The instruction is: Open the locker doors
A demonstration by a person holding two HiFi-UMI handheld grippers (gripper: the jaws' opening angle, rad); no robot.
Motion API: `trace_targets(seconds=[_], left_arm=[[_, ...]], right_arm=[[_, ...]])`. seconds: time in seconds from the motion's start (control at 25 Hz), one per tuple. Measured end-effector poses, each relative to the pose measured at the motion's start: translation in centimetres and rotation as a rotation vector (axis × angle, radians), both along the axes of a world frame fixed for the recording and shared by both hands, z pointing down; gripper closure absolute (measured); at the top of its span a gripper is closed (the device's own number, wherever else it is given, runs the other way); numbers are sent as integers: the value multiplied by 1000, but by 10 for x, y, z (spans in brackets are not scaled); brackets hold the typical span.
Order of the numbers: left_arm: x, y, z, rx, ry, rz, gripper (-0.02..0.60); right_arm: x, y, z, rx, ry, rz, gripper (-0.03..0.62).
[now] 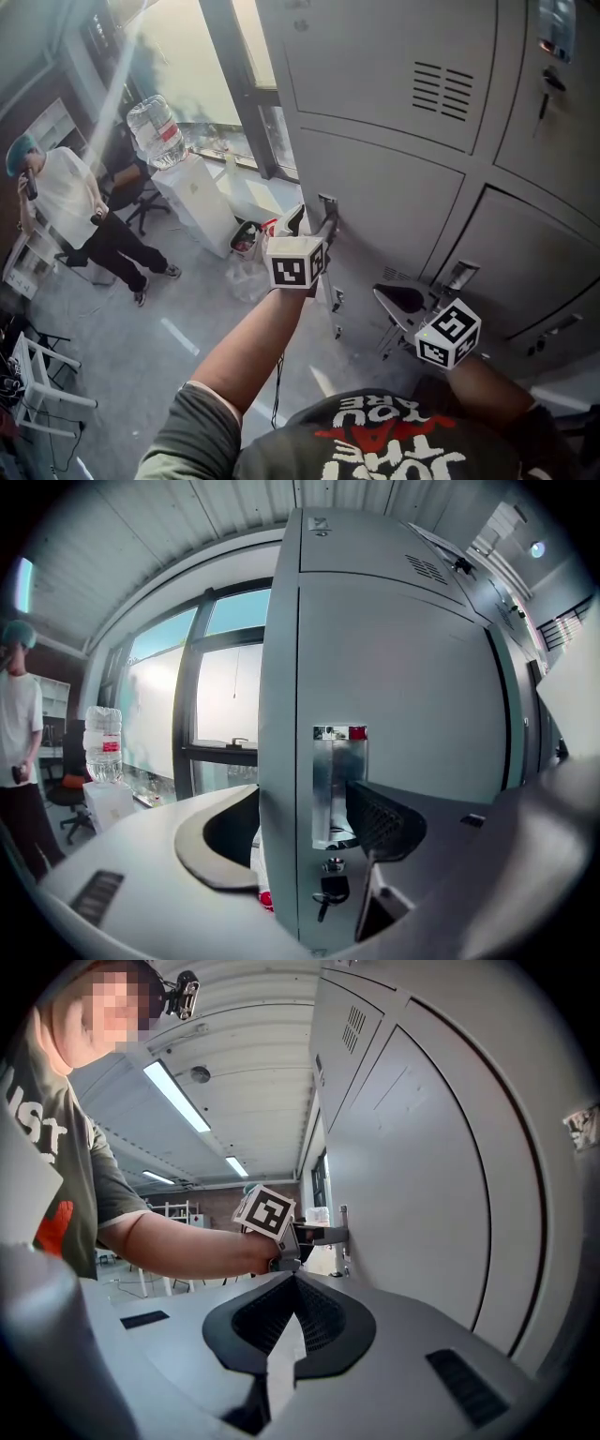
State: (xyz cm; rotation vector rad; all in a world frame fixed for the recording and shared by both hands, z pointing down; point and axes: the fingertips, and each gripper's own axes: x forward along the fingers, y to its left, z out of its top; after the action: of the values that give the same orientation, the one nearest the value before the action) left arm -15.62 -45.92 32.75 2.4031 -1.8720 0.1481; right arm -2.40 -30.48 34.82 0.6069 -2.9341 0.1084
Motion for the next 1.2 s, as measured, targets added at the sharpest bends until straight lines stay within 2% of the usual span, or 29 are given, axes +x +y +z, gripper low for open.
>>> trace_targets(seconds=[0.12, 0.28, 0.6, 0.88, 1.2], left_arm=[[-12, -5, 3, -20, -17, -52, 291], [-16, -4, -2, 9, -79, -84, 278], [-19, 15, -1, 23, -101, -66, 278], [-14, 42, 1, 54, -86, 20, 323], [-3, 70, 3, 83, -81, 123, 422]], right_arm=[[2, 1, 0, 0, 1, -2, 560], [4, 4, -1, 3, -3, -5, 562], [6, 10, 0, -1, 1, -11, 562], [-1, 19, -4, 12, 0, -29, 562], [-2, 33, -7, 14, -2, -10, 562]])
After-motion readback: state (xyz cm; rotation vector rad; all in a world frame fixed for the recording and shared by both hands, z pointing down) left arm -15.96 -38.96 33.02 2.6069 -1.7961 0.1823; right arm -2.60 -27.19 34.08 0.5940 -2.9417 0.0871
